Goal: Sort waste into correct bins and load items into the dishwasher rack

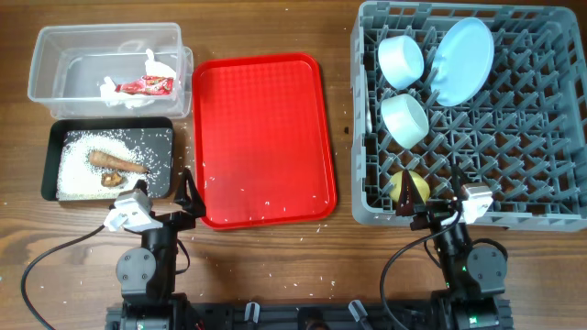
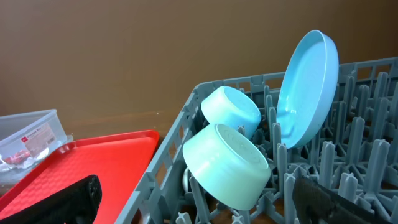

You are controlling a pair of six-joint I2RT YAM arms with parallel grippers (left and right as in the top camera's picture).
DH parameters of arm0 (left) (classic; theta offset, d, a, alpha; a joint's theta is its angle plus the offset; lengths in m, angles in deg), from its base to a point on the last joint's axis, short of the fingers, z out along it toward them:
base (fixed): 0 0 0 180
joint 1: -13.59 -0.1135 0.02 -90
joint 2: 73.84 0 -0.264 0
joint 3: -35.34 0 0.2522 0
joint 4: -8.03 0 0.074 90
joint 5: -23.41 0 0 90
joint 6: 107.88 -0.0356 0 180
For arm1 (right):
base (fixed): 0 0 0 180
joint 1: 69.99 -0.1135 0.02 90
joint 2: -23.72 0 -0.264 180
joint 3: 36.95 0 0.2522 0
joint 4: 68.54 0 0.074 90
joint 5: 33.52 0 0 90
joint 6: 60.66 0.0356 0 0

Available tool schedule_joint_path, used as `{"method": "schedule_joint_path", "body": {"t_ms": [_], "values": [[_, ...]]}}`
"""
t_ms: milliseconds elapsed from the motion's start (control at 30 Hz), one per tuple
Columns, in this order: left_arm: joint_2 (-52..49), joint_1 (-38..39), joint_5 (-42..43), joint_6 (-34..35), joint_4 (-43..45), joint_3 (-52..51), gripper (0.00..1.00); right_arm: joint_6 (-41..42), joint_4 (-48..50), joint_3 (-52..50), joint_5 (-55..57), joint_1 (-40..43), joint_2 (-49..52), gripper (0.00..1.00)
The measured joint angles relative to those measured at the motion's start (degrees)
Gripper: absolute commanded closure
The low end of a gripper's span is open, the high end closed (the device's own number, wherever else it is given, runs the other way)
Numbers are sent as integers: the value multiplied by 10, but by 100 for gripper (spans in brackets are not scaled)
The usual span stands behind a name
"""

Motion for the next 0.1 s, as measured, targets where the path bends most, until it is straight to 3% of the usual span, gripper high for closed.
{"method": "schedule_joint_path", "body": {"t_ms": [100], "values": [[0, 0, 0, 0, 0, 0, 0, 0, 0, 0, 0, 0, 0, 0]]}}
